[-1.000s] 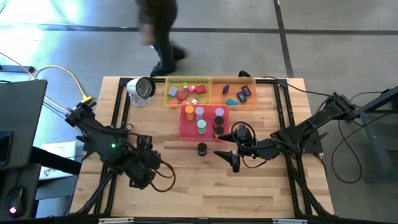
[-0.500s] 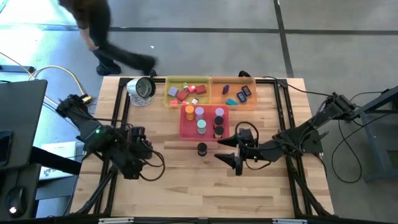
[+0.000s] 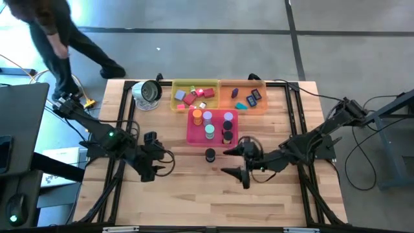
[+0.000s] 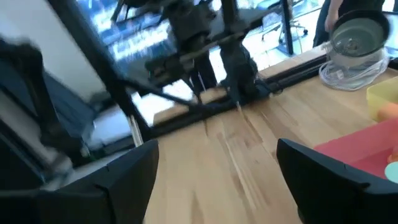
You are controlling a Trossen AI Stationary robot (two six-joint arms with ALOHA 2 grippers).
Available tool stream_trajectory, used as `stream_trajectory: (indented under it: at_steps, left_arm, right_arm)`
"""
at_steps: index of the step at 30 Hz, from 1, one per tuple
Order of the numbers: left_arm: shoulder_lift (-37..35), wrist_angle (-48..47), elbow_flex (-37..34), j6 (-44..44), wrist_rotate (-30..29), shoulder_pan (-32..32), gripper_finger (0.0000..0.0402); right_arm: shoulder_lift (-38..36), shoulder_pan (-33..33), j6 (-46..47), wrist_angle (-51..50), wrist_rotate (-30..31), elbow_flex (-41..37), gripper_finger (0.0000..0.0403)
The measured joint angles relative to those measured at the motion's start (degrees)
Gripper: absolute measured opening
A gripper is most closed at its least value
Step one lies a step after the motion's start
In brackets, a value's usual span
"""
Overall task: Pick & Place Office items
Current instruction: Put the black hourglass into the red bin
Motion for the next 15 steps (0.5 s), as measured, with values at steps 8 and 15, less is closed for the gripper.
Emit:
stream_trajectory:
  at_steps: [8, 15]
  left_arm:
    - [0.0, 8.3, -6.5, 0.0, 5.8, 0.6, 0.0281]
    - [0.0, 14.2, -8.4, 0.0, 6.4, 0.6, 0.0281]
  right_arm:
    - [7.9, -1.2, -8.5, 0.8, -1.3, 0.0, 0.0315]
    - [10.4, -3.6, -13.5, 2.8, -1.6, 0.0, 0.0315]
